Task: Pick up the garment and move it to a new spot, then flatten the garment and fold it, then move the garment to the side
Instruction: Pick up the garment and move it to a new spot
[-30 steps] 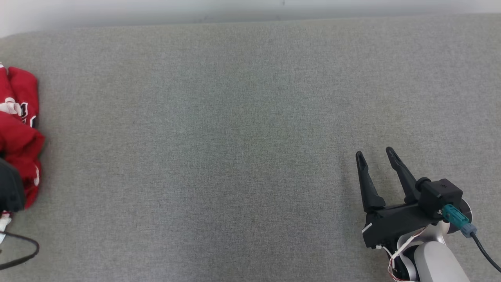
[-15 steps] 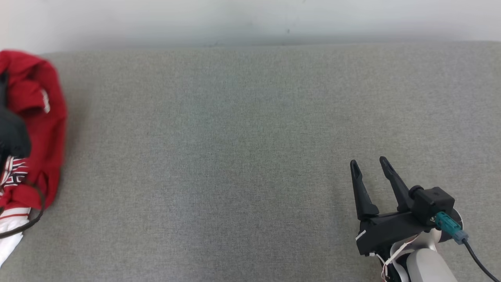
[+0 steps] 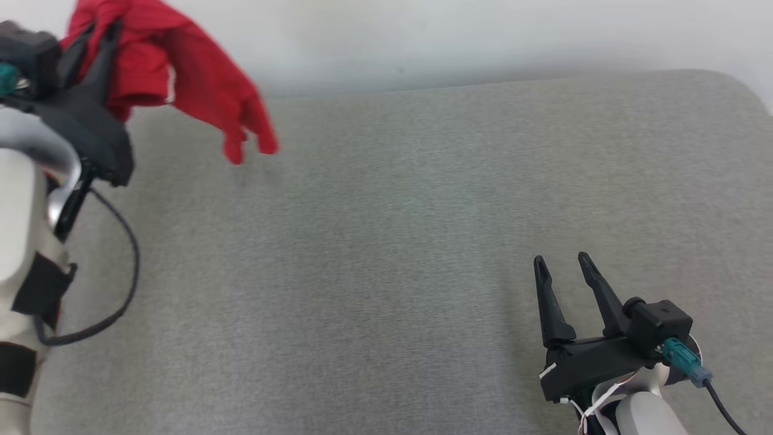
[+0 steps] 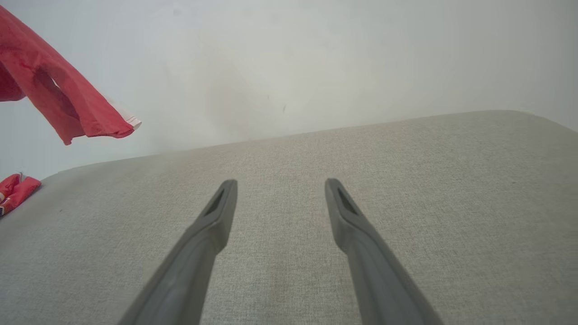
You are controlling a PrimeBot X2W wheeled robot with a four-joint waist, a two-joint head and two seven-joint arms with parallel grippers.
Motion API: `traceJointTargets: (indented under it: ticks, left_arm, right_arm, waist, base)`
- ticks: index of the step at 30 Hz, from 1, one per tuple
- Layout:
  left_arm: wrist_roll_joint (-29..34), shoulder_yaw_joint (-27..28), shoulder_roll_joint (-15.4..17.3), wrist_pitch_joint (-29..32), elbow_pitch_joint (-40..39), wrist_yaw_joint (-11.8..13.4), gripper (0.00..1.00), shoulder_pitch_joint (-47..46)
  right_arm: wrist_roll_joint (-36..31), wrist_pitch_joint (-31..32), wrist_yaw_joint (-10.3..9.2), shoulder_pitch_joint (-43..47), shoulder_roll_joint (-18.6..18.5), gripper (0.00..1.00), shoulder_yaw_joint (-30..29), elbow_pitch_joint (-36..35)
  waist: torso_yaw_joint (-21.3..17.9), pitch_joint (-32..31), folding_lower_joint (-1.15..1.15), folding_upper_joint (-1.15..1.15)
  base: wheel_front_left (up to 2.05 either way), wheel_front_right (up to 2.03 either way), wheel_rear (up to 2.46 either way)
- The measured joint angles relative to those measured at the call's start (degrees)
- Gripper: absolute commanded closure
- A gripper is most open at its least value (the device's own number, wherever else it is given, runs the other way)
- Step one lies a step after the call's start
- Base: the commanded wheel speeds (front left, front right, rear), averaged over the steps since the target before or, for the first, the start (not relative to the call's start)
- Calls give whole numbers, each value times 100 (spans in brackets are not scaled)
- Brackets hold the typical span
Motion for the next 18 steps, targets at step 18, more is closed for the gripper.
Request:
traceJointTargets:
  ticks: [18]
  left_arm:
    - [-487, -1213, -431, 828, -2139, -41, 100, 574]
  right_arm:
    - [57, -222, 0, -26, 142, 0, 11, 320]
  waist:
    - [-1139, -136, 0, 0]
  base:
    - [0, 0, 0]
